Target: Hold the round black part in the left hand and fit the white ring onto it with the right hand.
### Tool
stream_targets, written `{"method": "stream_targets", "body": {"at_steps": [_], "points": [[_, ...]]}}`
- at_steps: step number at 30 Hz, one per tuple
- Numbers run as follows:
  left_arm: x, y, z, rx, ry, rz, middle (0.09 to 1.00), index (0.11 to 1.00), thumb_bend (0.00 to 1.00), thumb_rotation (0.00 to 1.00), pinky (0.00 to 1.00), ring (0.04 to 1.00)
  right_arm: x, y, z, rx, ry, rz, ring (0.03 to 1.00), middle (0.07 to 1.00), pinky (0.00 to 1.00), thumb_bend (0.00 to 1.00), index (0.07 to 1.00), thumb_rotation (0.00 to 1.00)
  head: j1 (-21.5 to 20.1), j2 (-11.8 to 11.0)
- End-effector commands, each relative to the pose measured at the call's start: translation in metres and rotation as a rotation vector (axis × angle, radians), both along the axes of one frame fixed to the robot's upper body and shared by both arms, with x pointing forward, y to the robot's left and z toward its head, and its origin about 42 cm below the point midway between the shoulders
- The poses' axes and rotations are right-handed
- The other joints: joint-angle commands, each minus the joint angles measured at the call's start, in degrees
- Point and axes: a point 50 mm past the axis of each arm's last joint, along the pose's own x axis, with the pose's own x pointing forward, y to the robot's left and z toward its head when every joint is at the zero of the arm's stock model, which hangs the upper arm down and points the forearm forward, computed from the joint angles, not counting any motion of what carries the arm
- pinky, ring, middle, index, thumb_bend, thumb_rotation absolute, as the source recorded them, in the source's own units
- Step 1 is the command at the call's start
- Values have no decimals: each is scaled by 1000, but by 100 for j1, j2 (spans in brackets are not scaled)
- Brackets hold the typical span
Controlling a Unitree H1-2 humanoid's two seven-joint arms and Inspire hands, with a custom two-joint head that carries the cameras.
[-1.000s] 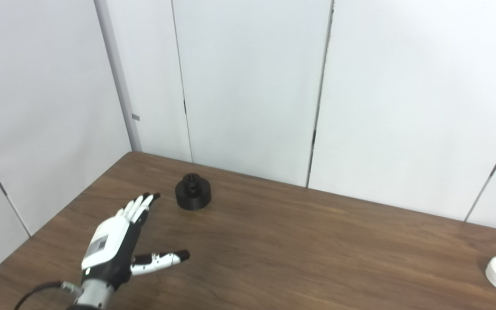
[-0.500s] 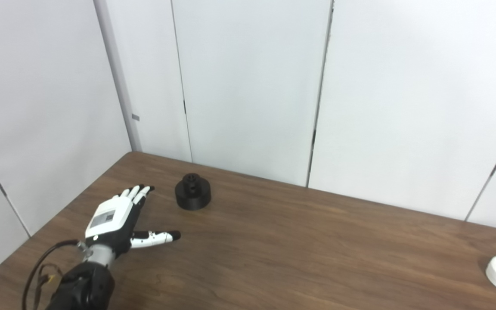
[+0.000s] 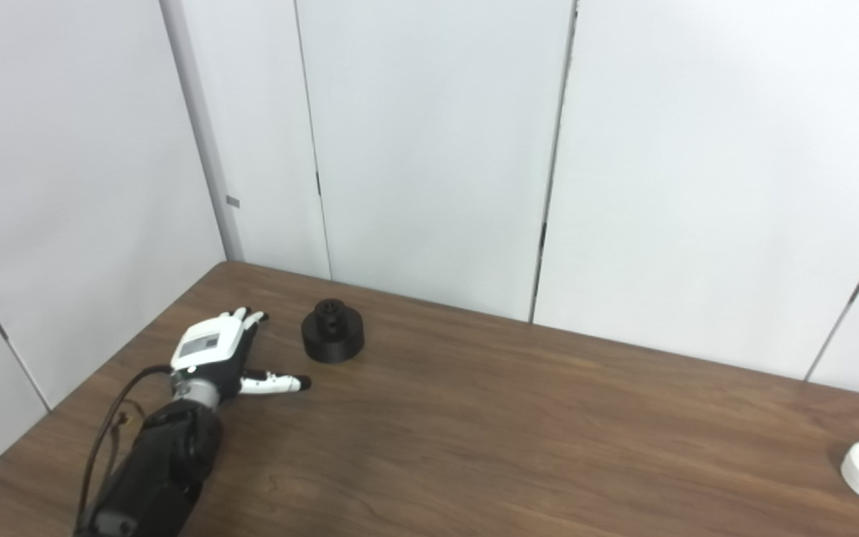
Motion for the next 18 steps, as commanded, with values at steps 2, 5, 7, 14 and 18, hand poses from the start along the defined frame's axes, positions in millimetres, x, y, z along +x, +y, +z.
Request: {"method": "stream_targets", "body": {"at_steps": [2, 5, 7, 14, 18], "points": [[24, 13, 37, 47, -72, 9, 1000, 939, 1000, 697, 1000, 1000, 5, -2, 11, -27, -53, 10, 1000, 1000, 1000, 656, 1000, 1000, -22, 1], [35, 12, 36, 36, -37, 23, 1000, 936, 1000, 709, 1000, 1000, 4, -2, 11, -29, -54, 14, 1000, 1000, 1000, 660, 1000, 1000, -40, 7], [41, 9, 37, 22, -13, 42, 1000, 938, 1000, 712, 1000, 1000, 4, -2, 12, -28, -53, 14, 1000, 1000, 1000, 663, 1000, 1000, -50, 21], [56, -2, 39, -11, 4, 56, 1000, 920, 1000, 684, 1000, 1000, 2, -1, 12, -47, -36, 18, 1000, 1000, 1000, 706, 1000, 999, -59, 23], [64, -5, 39, -8, 8, 51, 1000, 914, 1000, 687, 1000, 1000, 2, -2, 10, -50, -43, 18, 1000, 1000, 1000, 695, 1000, 1000, -76, 36]]}}
